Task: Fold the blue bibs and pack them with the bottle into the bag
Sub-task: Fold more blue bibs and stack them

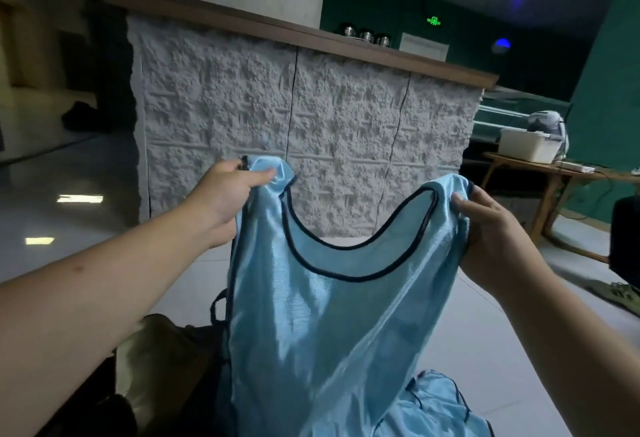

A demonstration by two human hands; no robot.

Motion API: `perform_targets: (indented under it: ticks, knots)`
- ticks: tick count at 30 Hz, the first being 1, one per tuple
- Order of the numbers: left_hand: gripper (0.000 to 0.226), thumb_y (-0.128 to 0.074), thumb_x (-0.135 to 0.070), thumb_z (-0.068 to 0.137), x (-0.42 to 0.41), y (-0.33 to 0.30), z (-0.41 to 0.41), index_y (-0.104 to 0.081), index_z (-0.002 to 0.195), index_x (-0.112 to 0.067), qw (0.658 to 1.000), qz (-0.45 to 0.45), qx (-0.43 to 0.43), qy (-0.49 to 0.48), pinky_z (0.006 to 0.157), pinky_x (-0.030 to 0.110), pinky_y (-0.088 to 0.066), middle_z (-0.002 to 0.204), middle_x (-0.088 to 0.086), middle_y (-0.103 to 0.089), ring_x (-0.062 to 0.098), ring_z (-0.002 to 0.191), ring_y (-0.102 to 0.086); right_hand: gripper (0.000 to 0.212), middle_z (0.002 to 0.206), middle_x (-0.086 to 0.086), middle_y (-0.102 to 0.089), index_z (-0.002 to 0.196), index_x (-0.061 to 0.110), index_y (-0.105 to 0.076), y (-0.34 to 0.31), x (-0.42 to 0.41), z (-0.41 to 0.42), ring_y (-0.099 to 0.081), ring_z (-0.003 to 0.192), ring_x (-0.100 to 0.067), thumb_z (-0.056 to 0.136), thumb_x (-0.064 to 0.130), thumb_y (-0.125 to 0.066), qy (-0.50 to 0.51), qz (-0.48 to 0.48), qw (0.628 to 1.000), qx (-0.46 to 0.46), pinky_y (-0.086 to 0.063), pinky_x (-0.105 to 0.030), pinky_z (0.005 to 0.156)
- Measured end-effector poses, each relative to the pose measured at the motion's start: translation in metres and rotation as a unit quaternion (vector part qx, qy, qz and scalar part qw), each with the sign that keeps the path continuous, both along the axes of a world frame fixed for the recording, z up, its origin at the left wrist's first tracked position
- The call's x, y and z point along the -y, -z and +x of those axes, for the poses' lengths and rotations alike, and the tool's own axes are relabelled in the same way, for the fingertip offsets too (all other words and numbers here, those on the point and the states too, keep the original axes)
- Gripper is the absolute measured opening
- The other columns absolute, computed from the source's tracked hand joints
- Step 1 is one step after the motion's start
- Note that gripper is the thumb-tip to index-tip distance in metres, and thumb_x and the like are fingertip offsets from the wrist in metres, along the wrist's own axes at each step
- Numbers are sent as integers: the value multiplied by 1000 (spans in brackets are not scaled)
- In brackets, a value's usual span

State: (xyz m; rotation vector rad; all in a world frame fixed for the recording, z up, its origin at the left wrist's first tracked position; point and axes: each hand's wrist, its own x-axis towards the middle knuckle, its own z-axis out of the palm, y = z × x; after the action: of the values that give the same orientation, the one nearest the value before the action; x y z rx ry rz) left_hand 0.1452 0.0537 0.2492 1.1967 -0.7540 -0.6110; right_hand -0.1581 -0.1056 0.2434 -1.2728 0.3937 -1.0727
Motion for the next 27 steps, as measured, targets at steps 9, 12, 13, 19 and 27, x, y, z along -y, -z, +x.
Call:
perform_targets:
  ticks: [9, 12, 13, 19, 27]
  knots:
    - [32, -72, -14, 91, -11, -14, 28, -69, 117, 4, 994, 71, -32, 73, 82, 42, -64, 116, 24, -74, 35, 103, -73, 43, 120, -27, -57, 131, -13, -53, -26, 23, -28, -57, 111, -40, 97, 13, -55, 52, -2, 998, -26, -43, -53, 111]
    - [25, -69, -12, 94, -16, -13, 38, -70, 115, 1, 994, 87, -48, 39, 86, 42, -62, 113, 20, -74, 30, 94, -72, 36, 115, -24, -63, 124, -7, -61, -28, 29, -42, -61, 106, -38, 97, 16, -58, 59, 8, 998, -28, -46, -52, 108]
    - [28, -69, -9, 93, -16, -13, 42, -69, 119, 2, 994, 97, -39, 28, 91, 43, -60, 115, 21, -74, 30, 97, -72, 24, 106, -20, -66, 111, -1, -67, -28, 29, -45, -64, 97, -35, 96, 16, -60, 74, 5, 997, -30, -51, -47, 101]
    - [25, -72, 5, 88, -8, -10, 44, -71, 112, 1, 989, 131, 59, -37, 99, 49, -56, 109, 19, -76, 32, 104, -73, 25, 67, 0, -67, 76, 15, -75, -25, 24, -44, -65, 58, -15, 97, 8, -64, 145, -59, 987, -21, -55, -25, 55]
    - [14, -71, 3, 89, -4, -10, 46, -73, 92, -11, 990, 113, 68, -42, 77, 34, -51, 92, 6, -76, 20, 88, -69, 35, 98, -13, -70, 124, 5, -65, -30, 18, -43, -68, 84, -25, 96, -11, -53, 79, -59, 995, 24, -60, -36, 74]
